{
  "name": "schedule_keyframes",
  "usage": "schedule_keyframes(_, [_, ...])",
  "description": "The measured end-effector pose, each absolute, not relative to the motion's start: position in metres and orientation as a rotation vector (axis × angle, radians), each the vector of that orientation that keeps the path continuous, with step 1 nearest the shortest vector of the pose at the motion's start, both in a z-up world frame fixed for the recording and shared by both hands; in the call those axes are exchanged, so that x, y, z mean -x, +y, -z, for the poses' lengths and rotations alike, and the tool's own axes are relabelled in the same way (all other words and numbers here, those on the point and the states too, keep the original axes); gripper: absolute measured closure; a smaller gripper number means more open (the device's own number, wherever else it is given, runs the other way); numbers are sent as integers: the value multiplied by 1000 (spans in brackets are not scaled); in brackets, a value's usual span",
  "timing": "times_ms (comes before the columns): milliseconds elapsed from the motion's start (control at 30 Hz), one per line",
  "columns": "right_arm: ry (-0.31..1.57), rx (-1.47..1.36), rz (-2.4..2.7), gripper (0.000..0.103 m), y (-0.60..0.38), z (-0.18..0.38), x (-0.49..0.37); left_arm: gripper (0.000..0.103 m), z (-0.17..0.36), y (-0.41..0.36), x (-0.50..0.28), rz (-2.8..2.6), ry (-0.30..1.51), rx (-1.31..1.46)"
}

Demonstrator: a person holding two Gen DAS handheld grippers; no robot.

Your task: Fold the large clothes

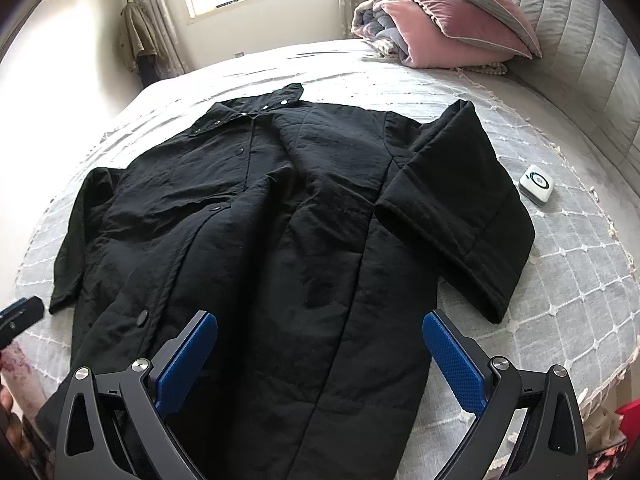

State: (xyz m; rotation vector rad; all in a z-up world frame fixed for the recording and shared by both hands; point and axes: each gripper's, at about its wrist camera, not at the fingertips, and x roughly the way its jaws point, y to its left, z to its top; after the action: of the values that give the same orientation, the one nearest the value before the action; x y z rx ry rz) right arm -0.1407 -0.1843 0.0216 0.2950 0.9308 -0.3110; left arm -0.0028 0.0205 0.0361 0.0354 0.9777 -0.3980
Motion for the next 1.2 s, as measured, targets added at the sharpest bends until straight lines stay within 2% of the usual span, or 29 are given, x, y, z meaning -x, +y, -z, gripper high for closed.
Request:
schedule_keyframes(167, [990, -345, 292, 0, -200, -12, 154, 0, -36, 37, 5, 450, 998, -113])
schedule_keyframes(367, [1055, -423, 312, 0, -229, 9, 177, 1, -14, 81, -5, 480, 1107, -28])
schedule_keyframes(767, [1173, -698, 189, 0, -264, 78, 194, 1, 66, 163, -26, 419, 1241, 157])
schedule_keyframes(967, [1102, -802, 120, 0, -267, 79, 198, 8, 101, 162, -26, 497, 1285, 256])
schedule_keyframes(1067, [1084, -831, 108, 0, -269, 83, 199, 8, 97, 159, -24, 540, 1253, 293])
schedule_keyframes(1167, [1053, -879, 83, 5, -270, 85, 197, 19, 97, 157, -25, 585, 1259, 344])
schedule_keyframes(1200, [1046, -887, 76, 9, -269, 87, 195, 28, 98, 156, -25, 602, 1266, 359])
